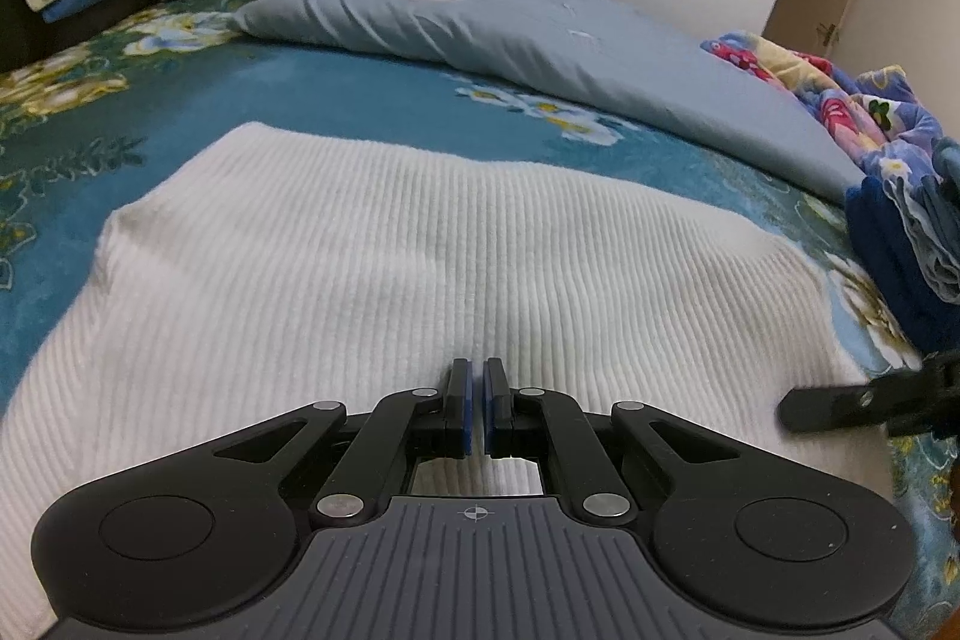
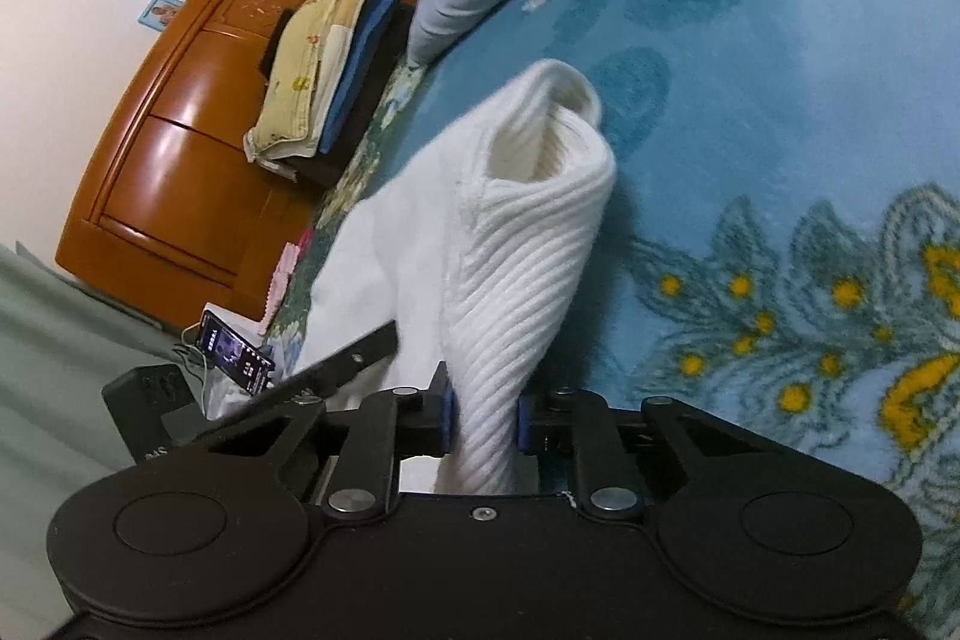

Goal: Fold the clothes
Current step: 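Lift the sweater side with the right gripper and fold it over the body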

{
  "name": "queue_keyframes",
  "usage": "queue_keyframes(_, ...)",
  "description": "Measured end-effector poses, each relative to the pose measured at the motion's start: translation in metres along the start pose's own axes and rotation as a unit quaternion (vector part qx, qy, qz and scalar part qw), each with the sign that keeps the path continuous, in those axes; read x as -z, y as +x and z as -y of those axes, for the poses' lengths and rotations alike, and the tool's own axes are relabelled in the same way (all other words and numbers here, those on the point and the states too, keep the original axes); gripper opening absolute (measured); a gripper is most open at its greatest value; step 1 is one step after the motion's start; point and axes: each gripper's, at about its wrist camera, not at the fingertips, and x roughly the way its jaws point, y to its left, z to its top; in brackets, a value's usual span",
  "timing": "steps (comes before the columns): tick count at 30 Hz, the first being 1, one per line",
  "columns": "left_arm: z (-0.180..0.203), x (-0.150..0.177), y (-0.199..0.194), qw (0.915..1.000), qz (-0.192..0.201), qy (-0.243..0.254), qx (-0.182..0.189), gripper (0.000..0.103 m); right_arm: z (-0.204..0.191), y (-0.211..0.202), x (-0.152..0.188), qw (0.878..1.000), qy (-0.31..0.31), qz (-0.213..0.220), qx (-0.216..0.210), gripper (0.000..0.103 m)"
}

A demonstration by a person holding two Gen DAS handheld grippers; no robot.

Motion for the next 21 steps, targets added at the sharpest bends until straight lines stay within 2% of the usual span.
queue_keyframes(8, -0.010, 0.003, 0.001, 0.9996, 0.006, -0.015, 0.021, 0.003, -0.061, 0.000, -0.010, 0.999, -0.053, 0.007, 0.013, 0.018)
queue_keyframes(17, -0.025, 0.002, 0.000, 0.9976, 0.006, -0.035, 0.060, 0.003, -0.136, 0.040, -0.019, 0.994, -0.108, -0.014, 0.031, 0.018)
queue_keyframes(19, -0.042, 0.002, -0.010, 0.9945, 0.011, -0.073, 0.074, 0.003, -0.148, 0.053, -0.021, 0.992, -0.119, -0.024, 0.037, 0.018)
queue_keyframes(21, -0.059, 0.002, -0.024, 0.9930, 0.024, -0.091, 0.072, 0.003, -0.159, 0.065, -0.022, 0.990, -0.131, -0.034, 0.043, 0.018)
